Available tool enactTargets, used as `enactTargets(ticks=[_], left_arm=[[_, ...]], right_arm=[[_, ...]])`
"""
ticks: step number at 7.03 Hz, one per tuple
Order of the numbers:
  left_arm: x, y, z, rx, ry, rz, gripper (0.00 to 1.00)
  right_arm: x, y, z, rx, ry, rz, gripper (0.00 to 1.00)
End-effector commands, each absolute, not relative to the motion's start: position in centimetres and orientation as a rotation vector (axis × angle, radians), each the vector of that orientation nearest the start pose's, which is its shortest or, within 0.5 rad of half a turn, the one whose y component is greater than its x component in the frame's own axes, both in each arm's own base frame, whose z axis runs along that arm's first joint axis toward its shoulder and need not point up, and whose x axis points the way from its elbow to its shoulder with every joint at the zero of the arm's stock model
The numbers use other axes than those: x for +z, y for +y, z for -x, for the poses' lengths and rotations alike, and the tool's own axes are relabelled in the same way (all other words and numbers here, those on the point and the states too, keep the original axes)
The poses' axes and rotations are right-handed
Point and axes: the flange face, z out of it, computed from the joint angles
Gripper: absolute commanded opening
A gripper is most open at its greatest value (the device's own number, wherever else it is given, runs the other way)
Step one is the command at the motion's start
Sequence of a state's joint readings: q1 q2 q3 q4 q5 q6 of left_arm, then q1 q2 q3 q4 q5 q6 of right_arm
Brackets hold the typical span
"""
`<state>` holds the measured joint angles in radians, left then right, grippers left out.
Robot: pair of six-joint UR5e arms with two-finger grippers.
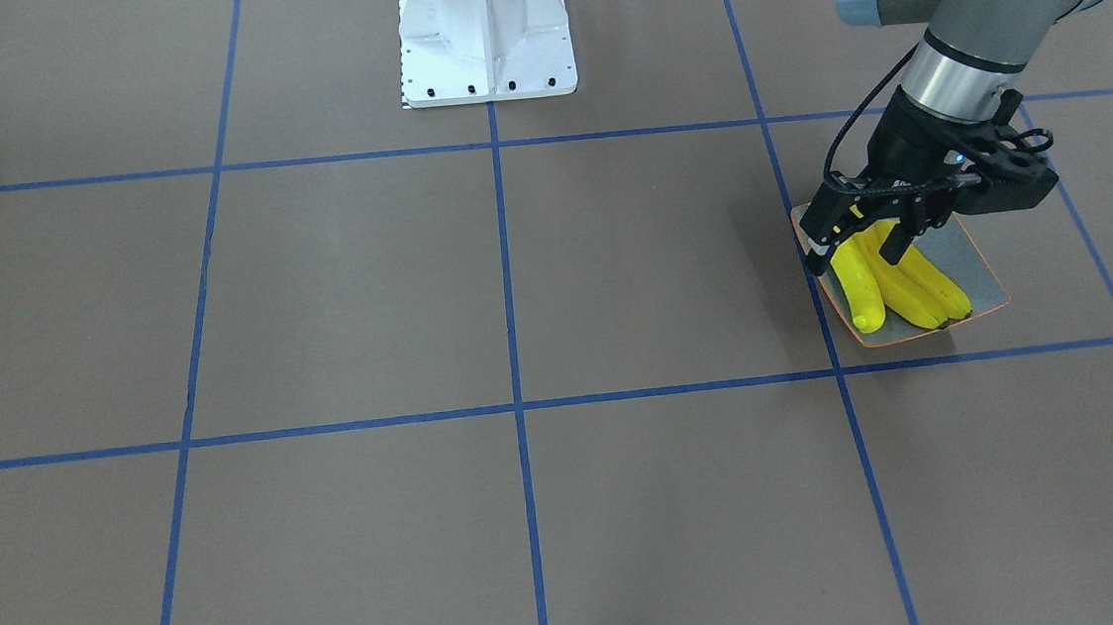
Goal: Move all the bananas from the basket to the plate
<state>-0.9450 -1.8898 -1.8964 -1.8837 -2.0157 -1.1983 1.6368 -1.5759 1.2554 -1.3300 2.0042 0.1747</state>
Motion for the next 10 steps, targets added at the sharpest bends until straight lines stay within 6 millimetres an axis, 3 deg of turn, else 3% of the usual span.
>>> enactTargets(ticks=[1,3,7,10], left_arm=[[30.1,-52.0,-26.8,-0.301,0.999,-0.251,1.00],[30.2,-51.8,-27.4,-0.291,0.997,-0.246,1.00],[30.7,-51.7,-28.0,-0.283,0.985,-0.244,1.00],[30.7,-51.5,-28.5,-0.278,0.982,-0.248,1.00]], right_arm=[[81.6,-45.1,-12.1,0.305,-0.425,0.105,0.92],[82.8,-44.7,-11.6,0.307,-0.425,0.117,0.85],[83.5,-44.9,-8.6,0.246,-0.424,0.148,0.84],[84.3,-44.5,-8.2,0.232,-0.417,0.165,0.79]])
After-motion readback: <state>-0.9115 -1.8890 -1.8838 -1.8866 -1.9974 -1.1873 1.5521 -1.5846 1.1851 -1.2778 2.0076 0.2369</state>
